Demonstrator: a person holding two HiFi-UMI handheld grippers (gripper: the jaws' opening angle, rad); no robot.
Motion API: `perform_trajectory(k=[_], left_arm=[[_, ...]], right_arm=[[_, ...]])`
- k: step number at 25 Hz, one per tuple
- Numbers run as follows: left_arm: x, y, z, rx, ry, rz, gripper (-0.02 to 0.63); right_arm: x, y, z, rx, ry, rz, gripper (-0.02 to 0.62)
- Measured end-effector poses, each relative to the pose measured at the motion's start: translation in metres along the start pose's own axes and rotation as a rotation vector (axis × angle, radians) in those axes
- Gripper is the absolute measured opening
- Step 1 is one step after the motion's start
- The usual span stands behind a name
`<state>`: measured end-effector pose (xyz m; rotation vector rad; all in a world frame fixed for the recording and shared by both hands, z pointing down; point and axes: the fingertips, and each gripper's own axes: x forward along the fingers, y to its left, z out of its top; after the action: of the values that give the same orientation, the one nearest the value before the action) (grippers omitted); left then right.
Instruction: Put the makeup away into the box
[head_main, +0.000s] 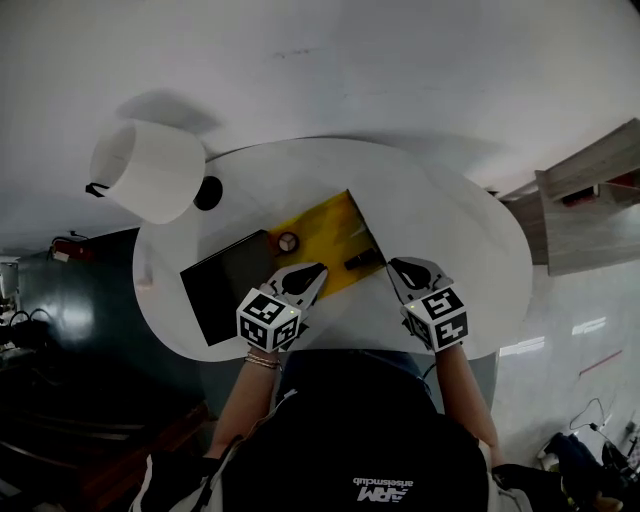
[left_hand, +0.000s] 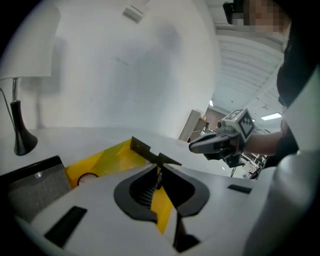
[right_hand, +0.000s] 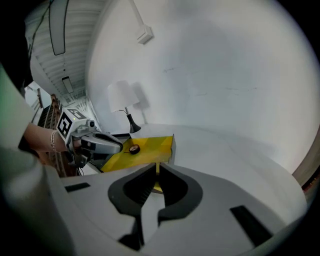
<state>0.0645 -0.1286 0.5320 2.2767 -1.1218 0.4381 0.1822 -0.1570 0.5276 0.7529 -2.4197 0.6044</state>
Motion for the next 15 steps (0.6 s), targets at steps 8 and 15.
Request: perform_trajectory(k=[8,15], left_arm=[[-0.05,0.01,0.003,-0.097,-0.133,0.004,0.021],[-0.116,0.03,-0.011,-0.125,-0.211,0.041,0.021]], right_arm=[[0.012,0.042,0.002,-0.069,0.022,0.08,0.034],[0.041,0.113,0.026,-0.147,-0.001,0.147,0.031]])
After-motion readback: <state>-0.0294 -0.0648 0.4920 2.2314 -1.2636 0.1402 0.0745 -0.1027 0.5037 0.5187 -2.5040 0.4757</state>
